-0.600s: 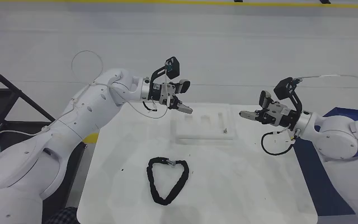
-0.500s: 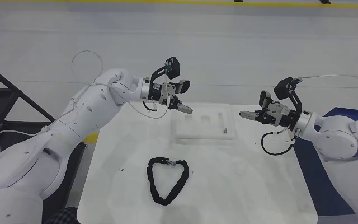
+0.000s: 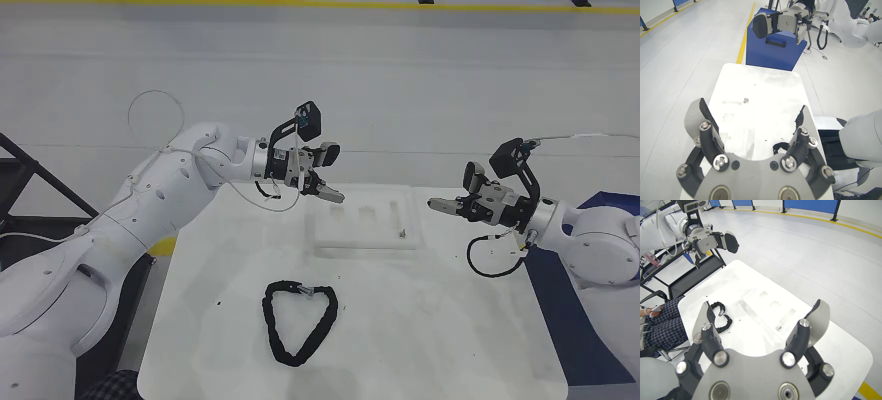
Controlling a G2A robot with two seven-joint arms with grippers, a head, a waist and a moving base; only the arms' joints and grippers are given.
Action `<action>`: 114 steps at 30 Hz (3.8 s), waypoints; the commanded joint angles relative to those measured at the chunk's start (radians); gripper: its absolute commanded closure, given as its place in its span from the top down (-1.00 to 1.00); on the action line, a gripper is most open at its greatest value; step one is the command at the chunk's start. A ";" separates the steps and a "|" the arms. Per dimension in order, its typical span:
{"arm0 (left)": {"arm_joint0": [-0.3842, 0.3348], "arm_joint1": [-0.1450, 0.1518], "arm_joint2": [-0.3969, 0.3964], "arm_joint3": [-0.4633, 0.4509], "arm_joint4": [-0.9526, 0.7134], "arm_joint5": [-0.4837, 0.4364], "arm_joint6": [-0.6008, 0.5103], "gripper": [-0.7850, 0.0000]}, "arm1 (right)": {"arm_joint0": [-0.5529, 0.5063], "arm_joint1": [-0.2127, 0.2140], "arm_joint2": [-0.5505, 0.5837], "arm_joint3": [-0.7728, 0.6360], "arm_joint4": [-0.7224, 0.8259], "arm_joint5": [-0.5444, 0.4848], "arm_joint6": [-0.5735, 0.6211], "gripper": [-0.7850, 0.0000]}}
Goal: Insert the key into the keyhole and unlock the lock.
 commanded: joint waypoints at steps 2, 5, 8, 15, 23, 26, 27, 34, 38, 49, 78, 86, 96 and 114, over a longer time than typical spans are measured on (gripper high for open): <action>0.000 0.000 0.000 0.000 0.000 0.000 0.000 1.00 | 0.000 0.000 0.000 0.000 0.000 0.000 0.000 1.00; 0.000 0.000 0.000 0.000 0.000 0.000 0.000 1.00 | 0.000 0.000 0.000 0.000 0.000 0.000 0.000 1.00; 0.000 0.000 0.000 0.000 0.000 0.000 0.000 1.00 | -0.004 0.000 -0.002 -0.003 -0.013 0.010 -0.001 1.00; 0.000 0.000 0.000 0.000 0.000 0.000 0.000 1.00 | -0.010 -0.014 -0.070 0.018 -0.076 0.112 0.015 1.00; 0.000 0.000 0.000 0.000 0.000 0.000 0.000 1.00 | 0.067 -0.053 -0.222 0.140 -0.150 0.204 0.012 1.00; 0.000 0.000 0.000 0.000 0.000 0.000 0.000 1.00 | 0.108 -0.075 -0.283 0.199 -0.140 0.235 0.012 1.00; 0.000 0.000 0.000 0.000 0.000 0.000 0.000 1.00 | 0.122 -0.082 -0.304 0.221 -0.135 0.245 0.013 1.00; 0.000 0.000 0.000 0.000 0.000 0.000 0.000 1.00 | 0.239 -0.146 -0.447 0.378 -0.124 0.319 0.025 1.00; 0.000 0.000 0.000 0.000 0.000 0.000 0.000 1.00 | 0.294 -0.186 -0.524 0.461 -0.120 0.346 0.033 1.00; 0.000 0.000 0.000 0.000 0.000 0.000 0.000 1.00 | 0.378 -0.269 -0.636 0.624 -0.090 0.390 0.082 1.00; 0.000 0.000 0.000 0.000 0.000 0.000 0.000 1.00 | 0.417 -0.345 -0.676 0.739 -0.176 0.448 0.140 -0.41; 0.000 0.000 0.000 0.000 0.000 0.000 0.000 1.00 | 0.419 -0.360 -0.673 0.759 -0.189 0.459 0.156 -0.58; 0.000 0.000 0.000 0.000 0.000 0.000 0.000 1.00 | 0.423 -0.370 -0.655 0.766 -0.204 0.452 0.156 -1.00; 0.000 0.000 0.000 0.000 0.000 0.000 0.000 1.00 | 0.417 -0.348 -0.623 0.616 -0.453 0.554 0.245 -1.00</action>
